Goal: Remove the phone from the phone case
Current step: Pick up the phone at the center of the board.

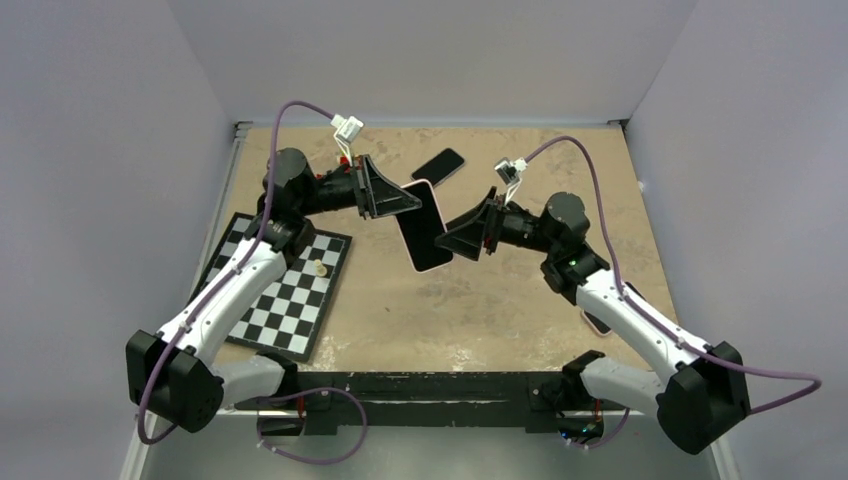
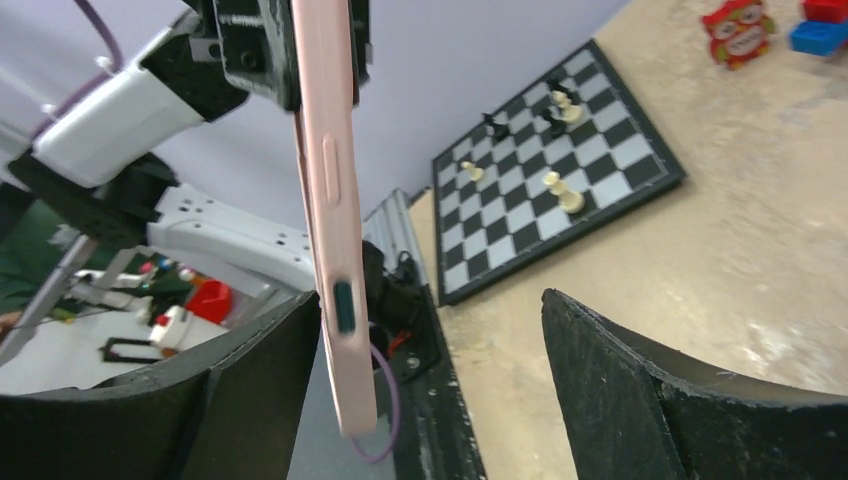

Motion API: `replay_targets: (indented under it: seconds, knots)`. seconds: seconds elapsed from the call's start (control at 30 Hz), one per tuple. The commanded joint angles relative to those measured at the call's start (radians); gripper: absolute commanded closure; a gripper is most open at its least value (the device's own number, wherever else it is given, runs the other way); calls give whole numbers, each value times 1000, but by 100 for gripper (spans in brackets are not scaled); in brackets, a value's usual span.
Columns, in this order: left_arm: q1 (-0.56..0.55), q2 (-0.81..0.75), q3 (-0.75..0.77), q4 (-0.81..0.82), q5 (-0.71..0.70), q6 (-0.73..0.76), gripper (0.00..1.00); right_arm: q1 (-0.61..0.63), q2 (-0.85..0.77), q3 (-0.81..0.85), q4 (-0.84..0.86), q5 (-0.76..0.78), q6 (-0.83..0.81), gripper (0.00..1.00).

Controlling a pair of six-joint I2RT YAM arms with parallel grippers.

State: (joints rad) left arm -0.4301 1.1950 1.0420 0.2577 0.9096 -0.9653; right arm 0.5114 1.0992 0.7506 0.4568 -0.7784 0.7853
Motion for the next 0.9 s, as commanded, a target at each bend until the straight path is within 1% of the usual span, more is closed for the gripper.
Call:
replay_targets:
  seconds: [0.0, 0.07, 0.1, 0.17, 0.27, 0.37, 0.47, 0.5, 0.63, 0.87]
  knots:
    - [79, 9, 26, 53, 115, 20, 100, -51, -50, 6, -185, 0, -169, 15]
    - [92, 11, 14, 64, 135, 52, 100, -54, -61, 7, -238, 11, -232, 15]
    - [94, 15, 8, 74, 147, 59, 100, -53, -74, -3, -224, 3, -247, 14]
    - [99, 32, -13, 133, 186, 36, 100, -52, -93, -56, -113, -86, -217, 15]
    - [114, 47, -64, 306, 232, -82, 100, -51, -92, -106, 1, -193, -195, 17]
    - [114, 48, -70, 325, 242, -94, 100, -52, -51, -118, 112, -288, -145, 23]
    - [119, 52, -61, 293, 241, -75, 100, -43, -15, -117, 245, -351, -68, 31]
    - [121, 52, -61, 288, 239, -73, 100, -37, -4, -112, 262, -364, -57, 33]
    - [125, 51, -64, 287, 233, -73, 100, -3, 34, -82, 223, -352, -93, 35]
    - [126, 52, -64, 273, 229, -75, 100, 41, 70, -50, 239, -323, -96, 49]
